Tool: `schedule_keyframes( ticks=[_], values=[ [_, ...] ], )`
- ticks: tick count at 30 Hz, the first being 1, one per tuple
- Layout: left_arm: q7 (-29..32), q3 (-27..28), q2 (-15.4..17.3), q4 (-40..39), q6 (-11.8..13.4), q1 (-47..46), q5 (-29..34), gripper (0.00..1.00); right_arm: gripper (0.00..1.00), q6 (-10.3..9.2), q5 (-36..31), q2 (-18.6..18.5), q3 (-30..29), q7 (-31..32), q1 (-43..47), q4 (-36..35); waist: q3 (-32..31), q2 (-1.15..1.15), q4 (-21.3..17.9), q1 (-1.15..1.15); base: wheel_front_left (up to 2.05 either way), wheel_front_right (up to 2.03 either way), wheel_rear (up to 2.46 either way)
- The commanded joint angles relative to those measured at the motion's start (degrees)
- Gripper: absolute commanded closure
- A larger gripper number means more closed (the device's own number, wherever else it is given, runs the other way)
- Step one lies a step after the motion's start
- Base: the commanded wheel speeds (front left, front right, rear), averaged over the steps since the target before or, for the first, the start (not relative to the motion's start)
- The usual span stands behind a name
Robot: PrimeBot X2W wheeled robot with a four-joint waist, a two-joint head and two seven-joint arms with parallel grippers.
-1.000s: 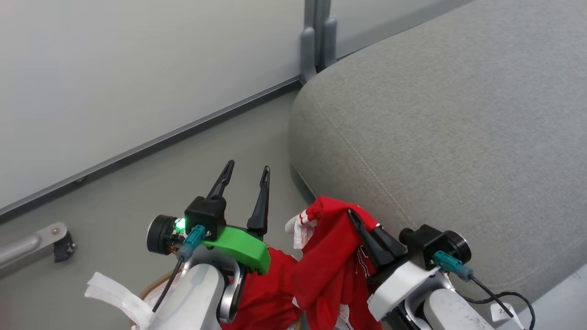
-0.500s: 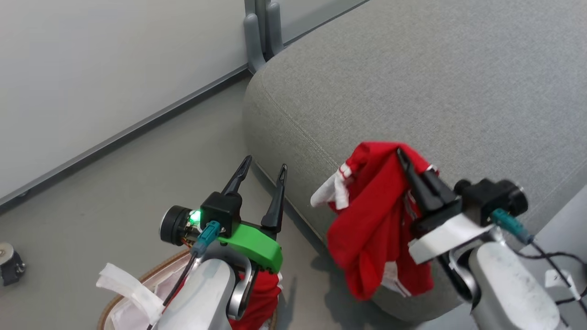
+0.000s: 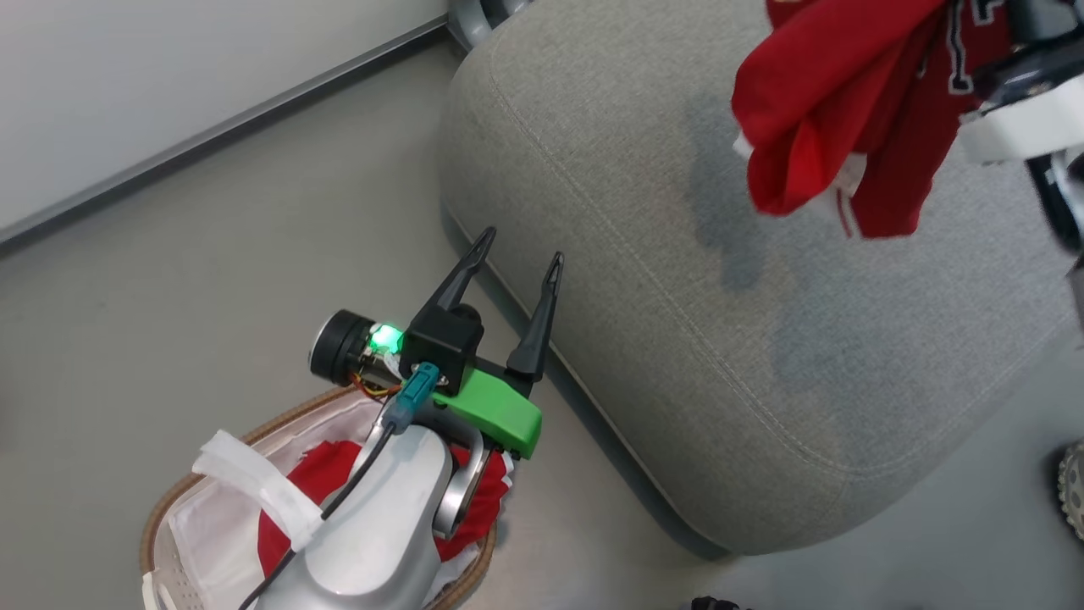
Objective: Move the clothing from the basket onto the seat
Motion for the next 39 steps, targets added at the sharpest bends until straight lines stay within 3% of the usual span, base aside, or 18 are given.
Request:
schedule_keyframes(
  ticks=[1,10,18,25,26,27,28,39],
  values=[
    [0.0,-0.4,0.4,0.0,-0.3,-1.7,0.5,0.0,1.0,-0.08,-0.3,-0.6,-0.6,-0.1,-2.0,0.9,5.2,0.0,3.6,0.0,0.0,0.0,0.0],
    [0.0,-3.6,0.4,0.4,-0.2,-6.9,1.0,0.0,1.0,-0.08,-0.5,-2.2,-7.4,-0.1,-7.7,10.1,13.1,0.0,8.7,0.0,0.0,0.0,0.0],
    [0.0,-4.8,0.3,1.6,0.5,-9.2,1.0,0.0,1.0,-0.08,-1.2,1.0,-15.4,-0.1,-1.5,18.3,16.6,0.0,10.9,0.0,0.0,0.0,0.0],
    [0.0,-5.2,0.3,2.6,0.4,-9.0,0.4,0.0,1.0,-0.08,-3.7,4.5,-22.5,-0.1,5.1,22.8,16.1,0.0,11.2,0.0,0.0,0.0,0.0],
    [0.0,-5.3,0.3,2.6,0.4,-8.7,0.1,0.0,0.64,-0.08,-4.3,5.0,-23.3,-0.1,6.2,22.4,15.6,0.0,11.2,0.0,0.0,0.0,0.0],
    [0.0,-5.3,0.3,2.6,0.4,-8.3,-0.1,0.0,0.41,-0.08,-4.6,5.5,-23.8,-0.1,7.3,22.1,15.1,0.0,11.2,0.0,0.0,0.0,0.0],
    [0.0,-5.4,0.3,2.6,0.5,-7.9,-0.5,0.0,0.0,-0.08,-4.7,6.0,-24.7,-0.1,8.5,21.7,14.4,0.0,11.3,0.0,0.0,0.0,0.0],
    [0.0,-3.7,0.3,1.4,1.4,-2.4,-3.1,0.0,0.0,-0.08,-3.9,7.6,-26.9,-0.1,19.5,15.5,5.5,0.0,12.6,0.0,0.0,0.0,0.0]
  ],
)
